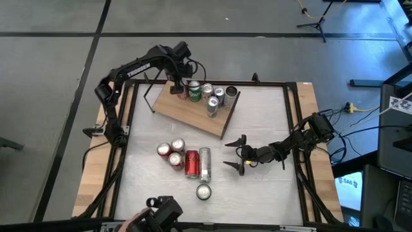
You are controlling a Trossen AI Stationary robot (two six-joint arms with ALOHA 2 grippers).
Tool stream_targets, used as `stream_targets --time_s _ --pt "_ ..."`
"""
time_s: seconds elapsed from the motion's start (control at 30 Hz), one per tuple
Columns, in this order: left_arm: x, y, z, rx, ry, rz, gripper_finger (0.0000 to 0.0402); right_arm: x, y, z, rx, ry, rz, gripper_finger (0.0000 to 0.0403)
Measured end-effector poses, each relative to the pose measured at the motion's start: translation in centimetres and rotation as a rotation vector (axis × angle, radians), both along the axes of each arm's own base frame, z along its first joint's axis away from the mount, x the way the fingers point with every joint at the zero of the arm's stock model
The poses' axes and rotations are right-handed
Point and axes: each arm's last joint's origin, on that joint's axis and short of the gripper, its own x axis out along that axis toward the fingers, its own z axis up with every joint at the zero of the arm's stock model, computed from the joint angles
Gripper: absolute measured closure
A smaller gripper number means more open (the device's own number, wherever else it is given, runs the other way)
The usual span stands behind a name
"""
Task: Place canned beverage on shelf
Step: Put the white yellow soda can on the shelf aligned with the other white yellow soda can
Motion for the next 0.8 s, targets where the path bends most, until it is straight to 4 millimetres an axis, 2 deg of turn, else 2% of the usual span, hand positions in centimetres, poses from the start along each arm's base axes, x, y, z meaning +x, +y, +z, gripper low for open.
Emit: stream_targets --time_s 0.33,0.53,0.7,0.8 --pt "-1.6 -1.5 3.5 0.068 -0.076 0.007 0.0004 0.0 0.0 0.0 0.002 -0.001 0.0 0.0017" --pt "-3.3 -3.1 6.4 0.085 -0.149 0.089 0.0004 0.6 0.3 0.4 0.091 -0.027 -0.005 0.0017" --pt "-5.2 -5.1 8.6 0.018 -0.21 0.232 0.0004 1.4 0.9 0.8 0.119 -0.028 0.104 0.0017" --pt "-6.6 -6.8 9.7 -0.069 -0.235 0.258 0.0004 1.9 1.4 1.2 0.143 -0.037 0.199 0.0017"
